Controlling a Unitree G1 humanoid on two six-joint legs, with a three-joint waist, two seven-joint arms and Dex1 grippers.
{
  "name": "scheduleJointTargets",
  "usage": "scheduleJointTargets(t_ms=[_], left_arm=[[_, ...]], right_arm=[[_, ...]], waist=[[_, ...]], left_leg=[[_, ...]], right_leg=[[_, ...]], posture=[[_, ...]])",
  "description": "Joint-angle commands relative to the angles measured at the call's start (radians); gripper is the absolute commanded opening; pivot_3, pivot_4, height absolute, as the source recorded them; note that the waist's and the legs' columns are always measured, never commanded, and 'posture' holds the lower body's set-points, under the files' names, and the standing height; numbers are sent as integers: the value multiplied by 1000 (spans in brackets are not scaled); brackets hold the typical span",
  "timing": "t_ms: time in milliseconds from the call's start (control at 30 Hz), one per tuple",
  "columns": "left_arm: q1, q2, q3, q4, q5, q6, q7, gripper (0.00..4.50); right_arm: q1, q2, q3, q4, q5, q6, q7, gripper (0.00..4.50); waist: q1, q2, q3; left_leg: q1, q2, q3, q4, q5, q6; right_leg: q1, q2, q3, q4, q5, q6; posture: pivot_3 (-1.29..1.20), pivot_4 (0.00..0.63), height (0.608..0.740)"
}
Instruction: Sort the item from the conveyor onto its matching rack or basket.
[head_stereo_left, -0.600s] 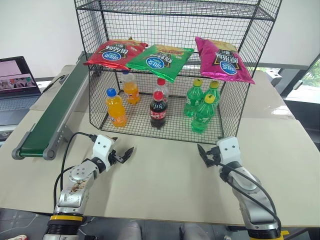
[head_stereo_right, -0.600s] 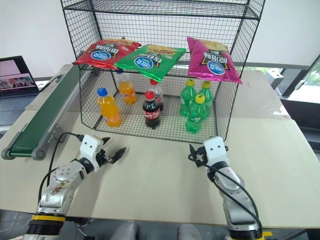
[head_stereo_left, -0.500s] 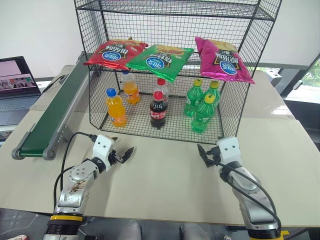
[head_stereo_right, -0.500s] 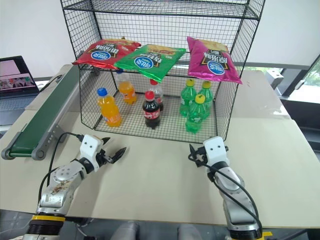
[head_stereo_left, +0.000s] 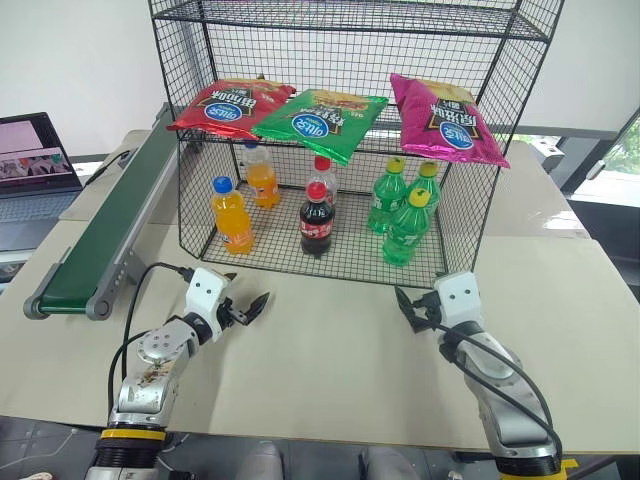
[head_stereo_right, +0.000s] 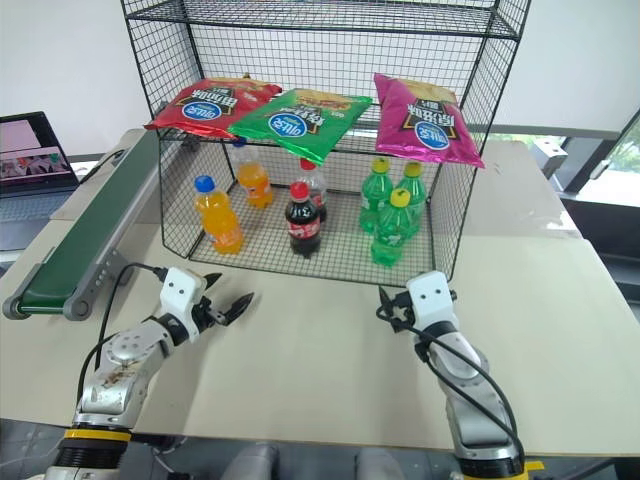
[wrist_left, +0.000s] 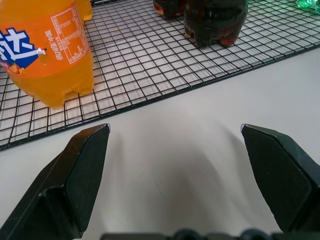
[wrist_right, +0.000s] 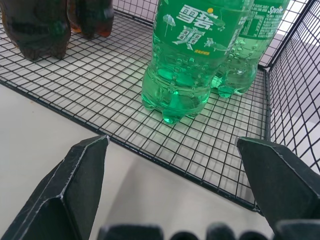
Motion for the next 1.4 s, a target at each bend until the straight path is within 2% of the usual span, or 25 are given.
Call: scheduleJointTargets(t_ms=[33,1033,1400], left_arm=[[-15,6,26,-18,-11,-9,6,4481],[-21,27,36,-11,-13,-9,-12,4481],[29,60,101,-44,-22,1,2,4481]], right_arm=[[-12,-6,-7,-29,-5,-31,-6,4500],[-1,3,10,-42,-14,-29,-12,4500],[-15,8,38,-21,-9,-32,1,4500]], waist=[[0,0,0],[0,0,0],[-2,0,0]], left_leg=[[0,0,0,0,0,0],[0,0,0,0,0,0],[0,0,0,0,0,0]], right_leg=[[0,0,0,0,0,0],[0,0,0,0,0,0],[0,0,0,0,0,0]], posture=[[0,150,740],[0,150,740],[0,150,740]])
